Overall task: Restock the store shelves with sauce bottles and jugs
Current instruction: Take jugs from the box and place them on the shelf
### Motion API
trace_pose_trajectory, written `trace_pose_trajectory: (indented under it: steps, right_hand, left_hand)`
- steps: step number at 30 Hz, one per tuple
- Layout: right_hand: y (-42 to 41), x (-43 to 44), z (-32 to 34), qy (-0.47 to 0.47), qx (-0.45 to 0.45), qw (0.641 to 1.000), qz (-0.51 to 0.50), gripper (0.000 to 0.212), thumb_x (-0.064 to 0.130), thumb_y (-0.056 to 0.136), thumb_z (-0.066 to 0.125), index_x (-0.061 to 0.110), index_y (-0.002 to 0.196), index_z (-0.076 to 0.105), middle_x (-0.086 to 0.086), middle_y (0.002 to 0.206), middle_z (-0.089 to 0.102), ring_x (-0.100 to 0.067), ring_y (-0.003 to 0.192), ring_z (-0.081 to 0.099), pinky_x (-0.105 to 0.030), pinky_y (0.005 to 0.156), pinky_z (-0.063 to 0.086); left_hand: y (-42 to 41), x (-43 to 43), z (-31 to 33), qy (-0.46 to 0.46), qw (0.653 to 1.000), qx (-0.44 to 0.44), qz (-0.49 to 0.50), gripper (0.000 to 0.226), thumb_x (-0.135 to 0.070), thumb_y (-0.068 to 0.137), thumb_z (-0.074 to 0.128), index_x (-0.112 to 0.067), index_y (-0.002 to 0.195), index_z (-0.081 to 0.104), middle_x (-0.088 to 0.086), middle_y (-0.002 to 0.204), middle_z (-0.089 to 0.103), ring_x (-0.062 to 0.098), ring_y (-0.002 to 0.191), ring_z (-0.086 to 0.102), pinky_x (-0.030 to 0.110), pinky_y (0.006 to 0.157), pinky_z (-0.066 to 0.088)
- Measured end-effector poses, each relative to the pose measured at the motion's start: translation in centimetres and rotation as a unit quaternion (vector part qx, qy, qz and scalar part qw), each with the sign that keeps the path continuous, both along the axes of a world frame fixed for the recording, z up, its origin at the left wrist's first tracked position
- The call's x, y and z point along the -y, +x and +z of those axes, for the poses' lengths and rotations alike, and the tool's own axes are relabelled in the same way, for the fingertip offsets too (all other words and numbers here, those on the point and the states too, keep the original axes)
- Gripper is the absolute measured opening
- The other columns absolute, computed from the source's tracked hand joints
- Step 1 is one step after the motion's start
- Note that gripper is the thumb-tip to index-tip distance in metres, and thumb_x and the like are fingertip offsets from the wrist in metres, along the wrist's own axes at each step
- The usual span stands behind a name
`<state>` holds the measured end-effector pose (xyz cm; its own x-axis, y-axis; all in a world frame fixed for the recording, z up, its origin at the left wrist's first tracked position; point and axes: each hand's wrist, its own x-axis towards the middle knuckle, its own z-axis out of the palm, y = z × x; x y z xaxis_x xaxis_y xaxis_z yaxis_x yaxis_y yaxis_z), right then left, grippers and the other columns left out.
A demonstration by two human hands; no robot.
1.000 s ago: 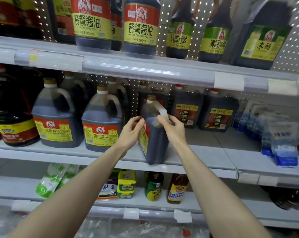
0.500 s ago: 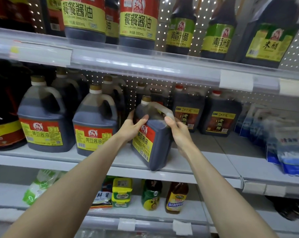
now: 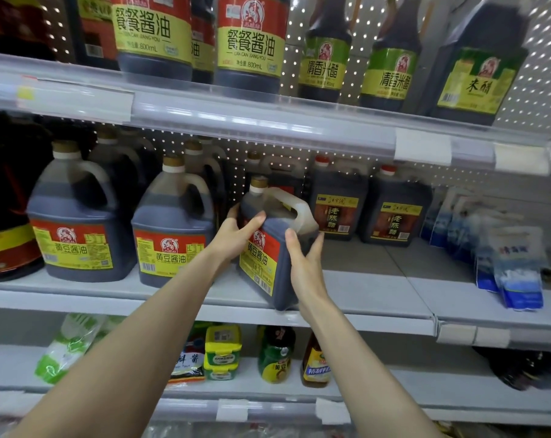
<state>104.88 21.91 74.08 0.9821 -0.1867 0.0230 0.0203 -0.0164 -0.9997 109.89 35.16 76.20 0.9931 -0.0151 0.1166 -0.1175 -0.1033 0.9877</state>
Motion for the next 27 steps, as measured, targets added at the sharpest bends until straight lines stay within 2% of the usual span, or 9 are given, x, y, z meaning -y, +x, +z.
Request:
trace_pose_trajectory:
  steps: [3, 7, 10, 13, 15, 17, 21, 24, 27]
  right_hand:
    - [0.5, 0.6, 0.1, 0.000, 0.009, 1.000, 0.000, 0.085, 0.057, 0.091, 0.048, 0.036, 0.152, -0.006, 0.003, 0.160, 0.019, -0.023, 0.142, 0.030, -0.045, 0.114, 0.032]
    - [1.0, 1.8, 0.5, 0.010, 0.003, 1.000, 0.026, 0.075, 0.052, 0.095, 0.046, 0.035, 0.153, 0.000, 0.000, 0.150, 0.038, -0.020, 0.129, 0.046, -0.040, 0.107, 0.040]
    - [1.9, 2.3, 0.5, 0.025, -0.002, 0.999, 0.025, 0.070, 0.054, 0.094, 0.044, 0.036, 0.153, 0.009, -0.001, 0.142, 0.049, -0.019, 0.119, 0.054, -0.039, 0.103, 0.043]
    - [3.0, 3.0, 0.5, 0.037, -0.021, 0.999, 0.021, 0.055, 0.057, 0.094, 0.042, 0.035, 0.143, 0.036, 0.000, 0.127, 0.061, -0.021, 0.113, 0.059, -0.047, 0.105, 0.043]
    - [3.7, 3.5, 0.6, 0.040, -0.033, 0.998, 0.022, 0.033, 0.056, 0.095, 0.039, 0.036, 0.118, 0.052, 0.007, 0.105, 0.066, -0.017, 0.101, 0.062, -0.046, 0.104, 0.042]
    - [4.0, 3.7, 0.8, 0.035, -0.043, 0.998, 0.021, 0.030, 0.056, 0.096, 0.037, 0.035, 0.114, 0.050, 0.010, 0.097, 0.064, -0.015, 0.097, 0.061, -0.045, 0.105, 0.040]
    - [3.7, 3.6, 0.3, -0.024, -0.071, 0.996, 0.045, 0.061, 0.065, 0.094, 0.027, 0.036, 0.148, 0.027, 0.007, 0.110, 0.059, -0.021, 0.118, 0.055, -0.047, 0.102, 0.038]
    - [3.1, 3.6, -0.7, -0.012, -0.105, 0.991, 0.076, 0.063, 0.067, 0.092, 0.025, 0.046, 0.149, 0.008, 0.004, 0.128, 0.056, -0.028, 0.125, 0.051, -0.061, 0.104, 0.032]
    - [3.1, 3.6, -1.7, -0.011, -0.099, 0.992, 0.071, 0.064, 0.069, 0.090, 0.026, 0.049, 0.148, 0.007, 0.003, 0.139, 0.052, -0.030, 0.126, 0.050, -0.068, 0.103, 0.031]
  left_hand:
    - [-0.5, 0.5, -0.1, -0.009, 1.000, -0.001, 0.025, 0.066, -0.036, 0.093, 0.058, -0.015, 0.146, 0.023, 0.001, 0.117, 0.057, 0.001, 0.085, 0.058, 0.014, 0.068, 0.047]
    - [-0.5, 0.5, -1.0, 0.019, 0.996, -0.007, 0.092, 0.078, -0.047, 0.086, 0.064, -0.014, 0.144, 0.023, 0.007, 0.138, 0.048, 0.020, 0.117, 0.054, 0.037, 0.097, 0.047]
    - [-0.5, 0.8, -1.2, 0.056, 0.988, 0.003, 0.146, 0.082, -0.048, 0.082, 0.068, -0.009, 0.141, 0.026, 0.012, 0.143, 0.037, 0.027, 0.130, 0.041, 0.045, 0.109, 0.038]
    - [-0.8, 1.2, -1.6, 0.084, 0.984, 0.006, 0.159, 0.077, -0.046, 0.084, 0.067, -0.006, 0.136, 0.028, 0.013, 0.143, 0.033, 0.029, 0.132, 0.037, 0.048, 0.108, 0.037]
    - [-1.0, 1.5, -1.9, 0.099, 0.982, 0.010, 0.160, 0.076, -0.044, 0.084, 0.067, -0.007, 0.138, 0.027, 0.011, 0.145, 0.031, 0.028, 0.132, 0.036, 0.048, 0.108, 0.038]
    - [-0.8, 1.5, -2.1, 0.099, 0.983, 0.014, 0.157, 0.077, -0.043, 0.085, 0.066, -0.008, 0.140, 0.025, 0.010, 0.147, 0.029, 0.027, 0.134, 0.035, 0.048, 0.108, 0.038]
    - [-0.9, 0.9, -3.3, 0.053, 0.994, -0.011, 0.098, 0.088, -0.052, 0.083, 0.062, -0.015, 0.148, 0.017, 0.008, 0.152, 0.029, 0.025, 0.135, 0.037, 0.047, 0.109, 0.038]
    - [-1.2, 0.9, -4.5, 0.001, 0.998, -0.051, 0.047, 0.079, -0.049, 0.090, 0.055, -0.025, 0.152, 0.011, -0.001, 0.149, 0.038, 0.021, 0.133, 0.041, 0.042, 0.106, 0.039]
    - [-0.8, 1.0, -5.2, -0.041, 0.997, -0.053, 0.042, 0.071, -0.046, 0.092, 0.053, -0.029, 0.151, 0.016, -0.001, 0.145, 0.045, 0.020, 0.127, 0.048, 0.045, 0.105, 0.041]
